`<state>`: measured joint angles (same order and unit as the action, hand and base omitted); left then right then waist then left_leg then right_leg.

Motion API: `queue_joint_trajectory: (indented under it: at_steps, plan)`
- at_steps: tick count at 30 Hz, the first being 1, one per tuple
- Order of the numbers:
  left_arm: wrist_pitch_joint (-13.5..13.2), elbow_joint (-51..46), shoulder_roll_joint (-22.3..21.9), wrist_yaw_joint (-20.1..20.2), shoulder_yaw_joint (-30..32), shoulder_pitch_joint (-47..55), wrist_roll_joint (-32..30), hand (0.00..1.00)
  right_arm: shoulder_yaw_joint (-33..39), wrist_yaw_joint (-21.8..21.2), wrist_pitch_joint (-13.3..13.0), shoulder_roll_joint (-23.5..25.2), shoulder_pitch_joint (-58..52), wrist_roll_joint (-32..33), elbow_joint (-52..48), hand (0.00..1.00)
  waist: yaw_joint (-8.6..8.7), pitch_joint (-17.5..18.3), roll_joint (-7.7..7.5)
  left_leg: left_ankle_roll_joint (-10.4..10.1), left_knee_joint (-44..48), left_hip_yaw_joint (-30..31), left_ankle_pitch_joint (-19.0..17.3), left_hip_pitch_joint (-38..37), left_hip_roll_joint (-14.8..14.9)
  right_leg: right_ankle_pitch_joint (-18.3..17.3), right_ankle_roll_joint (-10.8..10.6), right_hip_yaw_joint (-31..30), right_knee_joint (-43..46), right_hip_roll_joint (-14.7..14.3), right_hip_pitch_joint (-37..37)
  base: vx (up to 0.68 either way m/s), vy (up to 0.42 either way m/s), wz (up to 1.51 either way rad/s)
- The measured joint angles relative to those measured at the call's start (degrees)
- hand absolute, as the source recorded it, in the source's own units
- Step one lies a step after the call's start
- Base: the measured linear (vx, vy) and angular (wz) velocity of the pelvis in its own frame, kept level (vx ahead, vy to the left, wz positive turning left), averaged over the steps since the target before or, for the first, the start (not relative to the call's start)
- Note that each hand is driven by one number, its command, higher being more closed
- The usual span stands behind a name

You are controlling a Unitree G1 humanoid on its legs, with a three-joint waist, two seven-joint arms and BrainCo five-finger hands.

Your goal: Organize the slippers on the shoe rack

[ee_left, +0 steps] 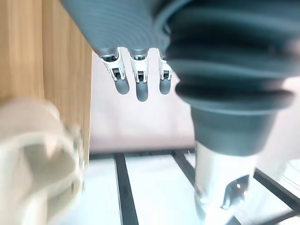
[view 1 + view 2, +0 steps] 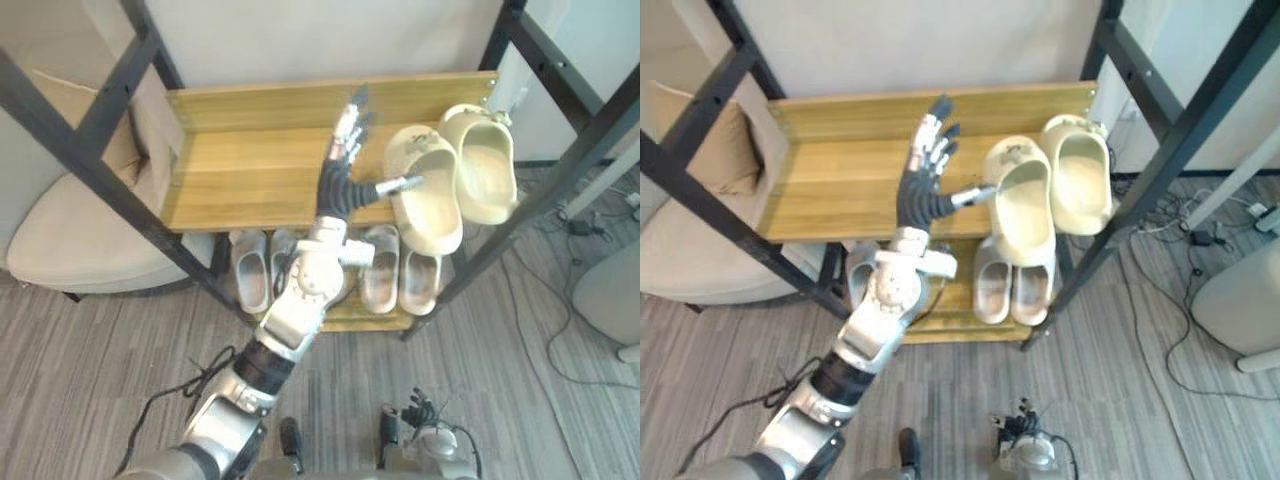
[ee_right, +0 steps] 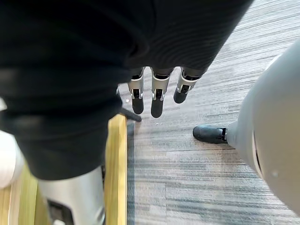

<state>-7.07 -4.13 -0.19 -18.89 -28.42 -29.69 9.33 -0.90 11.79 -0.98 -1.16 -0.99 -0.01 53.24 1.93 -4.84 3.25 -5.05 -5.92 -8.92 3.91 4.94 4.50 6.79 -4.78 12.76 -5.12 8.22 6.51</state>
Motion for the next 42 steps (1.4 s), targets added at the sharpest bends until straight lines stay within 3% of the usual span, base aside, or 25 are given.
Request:
queue_joint_trajectory:
  at_steps: [13, 18, 26, 42]
  plan:
    - [-1.08, -4.44, 1.36, 11.05, -11.62, 4.17, 15.62, 0.0, -4.09, -0.77, 0.82, -1.68, 2.42, -0.16, 4.42, 0.0, -0.26, 0.84, 1.3, 0.11, 0.01, 1.11, 0.29, -0.19, -0.03, -0.09, -0.08, 1.15, 0.01, 0.03, -0.83, 0.0, 0.002, 0.04]
    - [-0.88, -4.23, 1.47, 14.71, -16.28, 5.47, 17.96, 0.0, -5.16, -1.7, 0.93, -1.68, 2.83, -2.23, 5.4, 0.0, -0.06, 0.96, 1.4, 0.12, 0.0, 1.6, 0.26, -1.4, -0.09, -0.52, -0.32, 1.63, 0.0, 0.14, -2.38, -0.01, 0.003, 0.04]
    - [0.85, 1.35, 2.37, 17.0, -20.46, 7.43, 18.38, 0.0, -6.68, -1.77, 1.21, -1.6, 4.31, -2.4, 6.38, 0.0, 0.84, 0.95, 1.4, 0.11, -0.02, 1.33, 0.24, -1.91, -0.29, -0.76, -0.51, 1.6, -0.04, -0.03, -2.63, -0.01, 0.005, -0.01]
    - [2.49, 10.81, 4.61, 16.79, -19.05, 10.19, 15.4, 0.0, -7.3, -1.69, 1.28, -1.61, 4.89, -2.51, 6.27, 0.0, 1.95, 0.33, 0.48, -0.35, -0.01, 0.17, -1.08, -2.02, 0.04, -1.4, -0.27, 1.12, -0.42, -0.38, -2.04, 0.02, 0.0, -0.03]
